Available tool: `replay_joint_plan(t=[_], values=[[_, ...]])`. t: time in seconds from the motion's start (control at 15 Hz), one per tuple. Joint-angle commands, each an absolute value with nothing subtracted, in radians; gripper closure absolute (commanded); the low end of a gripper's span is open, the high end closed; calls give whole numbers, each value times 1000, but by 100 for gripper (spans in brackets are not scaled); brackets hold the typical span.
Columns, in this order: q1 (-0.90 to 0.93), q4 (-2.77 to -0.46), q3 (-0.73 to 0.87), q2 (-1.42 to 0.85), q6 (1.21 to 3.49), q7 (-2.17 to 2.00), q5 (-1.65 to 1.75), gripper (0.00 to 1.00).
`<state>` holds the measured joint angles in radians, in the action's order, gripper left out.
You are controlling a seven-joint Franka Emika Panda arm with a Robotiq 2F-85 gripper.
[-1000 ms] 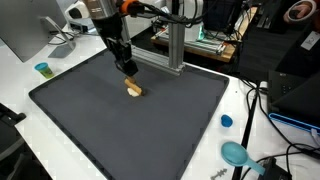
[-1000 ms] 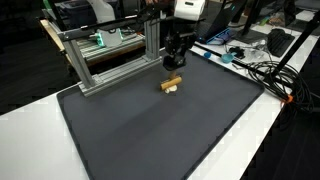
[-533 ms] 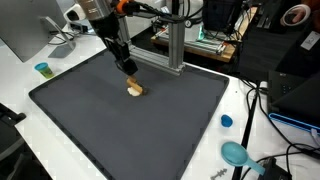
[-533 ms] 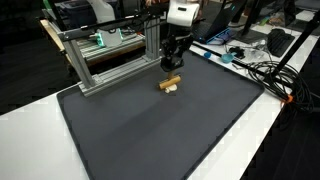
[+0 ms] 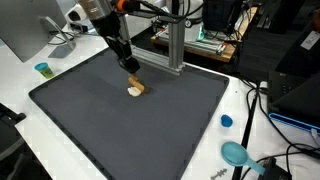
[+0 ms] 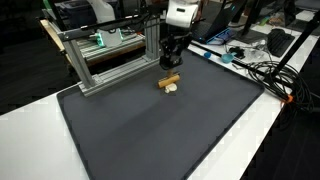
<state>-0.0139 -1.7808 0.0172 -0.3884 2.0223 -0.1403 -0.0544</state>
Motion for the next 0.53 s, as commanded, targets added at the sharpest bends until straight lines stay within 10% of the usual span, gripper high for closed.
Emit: replay_joint_plan(t=[0.0, 0.47], values=[[22, -1836, 25, -238, 1985, -167, 17, 79], [24, -1769, 28, -314, 1984, -204, 42, 79]])
